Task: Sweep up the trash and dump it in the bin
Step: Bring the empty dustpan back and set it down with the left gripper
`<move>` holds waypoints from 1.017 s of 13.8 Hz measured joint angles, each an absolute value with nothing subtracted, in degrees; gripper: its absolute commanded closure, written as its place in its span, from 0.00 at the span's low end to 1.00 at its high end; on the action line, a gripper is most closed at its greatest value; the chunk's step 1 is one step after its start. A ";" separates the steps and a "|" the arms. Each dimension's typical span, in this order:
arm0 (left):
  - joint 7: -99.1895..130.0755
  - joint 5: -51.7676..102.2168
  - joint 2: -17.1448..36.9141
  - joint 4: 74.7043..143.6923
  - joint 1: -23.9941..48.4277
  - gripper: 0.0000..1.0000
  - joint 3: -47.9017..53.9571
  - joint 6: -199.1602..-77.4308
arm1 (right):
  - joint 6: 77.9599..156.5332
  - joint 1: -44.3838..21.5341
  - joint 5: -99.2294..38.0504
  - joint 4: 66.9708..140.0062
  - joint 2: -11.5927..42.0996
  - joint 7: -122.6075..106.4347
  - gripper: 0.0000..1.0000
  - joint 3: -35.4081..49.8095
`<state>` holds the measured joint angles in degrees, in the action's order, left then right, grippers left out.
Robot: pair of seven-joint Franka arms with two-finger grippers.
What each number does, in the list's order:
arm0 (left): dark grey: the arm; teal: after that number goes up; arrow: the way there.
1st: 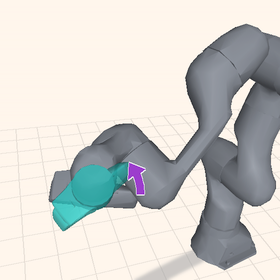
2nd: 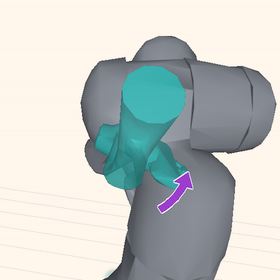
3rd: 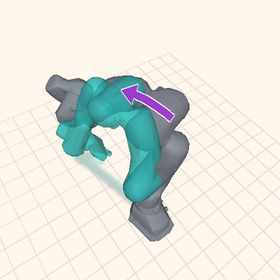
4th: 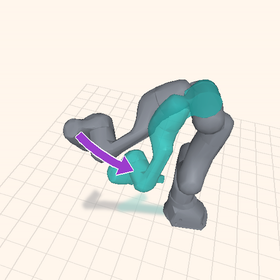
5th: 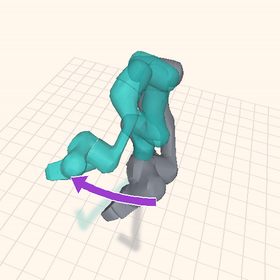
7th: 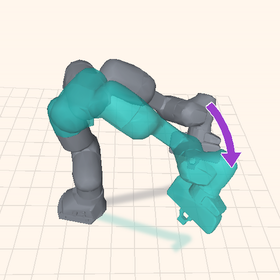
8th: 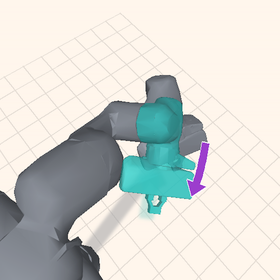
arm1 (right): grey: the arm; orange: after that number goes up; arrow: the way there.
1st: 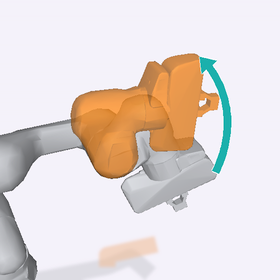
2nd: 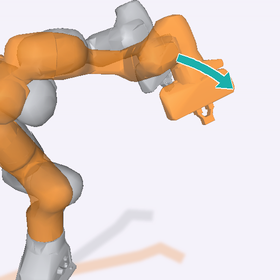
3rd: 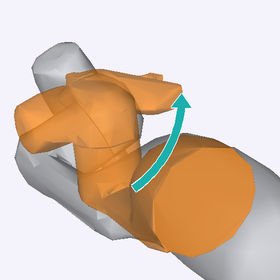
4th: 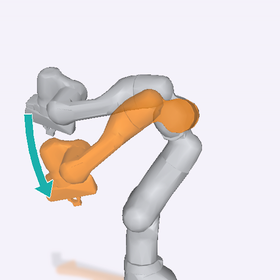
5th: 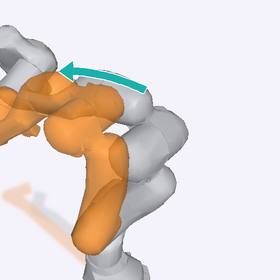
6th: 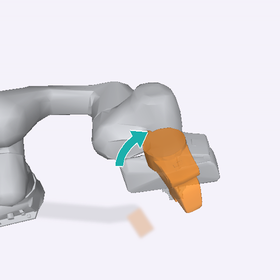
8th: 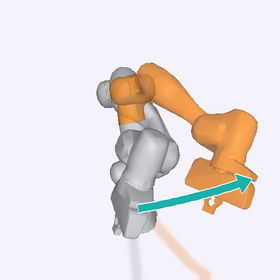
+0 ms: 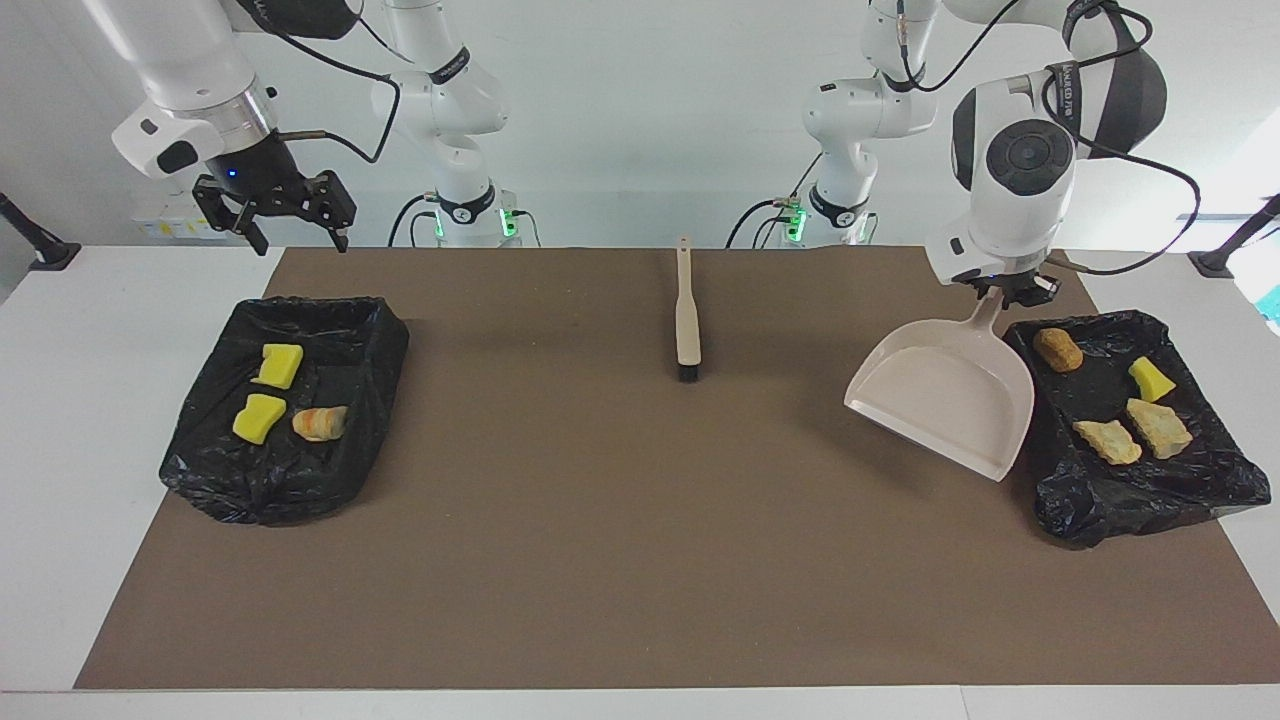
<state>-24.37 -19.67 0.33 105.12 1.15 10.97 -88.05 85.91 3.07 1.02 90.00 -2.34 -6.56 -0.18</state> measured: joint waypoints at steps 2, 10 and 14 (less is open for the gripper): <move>-16.68 -15.89 0.33 105.00 3.79 1.00 11.06 -88.79 | 85.91 2.96 1.02 90.01 -2.34 -6.56 0.00 -0.03; 13.64 -8.94 8.67 100.69 15.49 1.00 11.25 -98.48 | 85.91 2.94 1.02 90.01 -2.34 -6.56 0.00 -0.03; 28.01 -6.37 18.99 95.20 18.75 1.00 11.23 -109.89 | 85.91 2.94 1.02 90.01 -2.34 -6.56 0.00 -0.03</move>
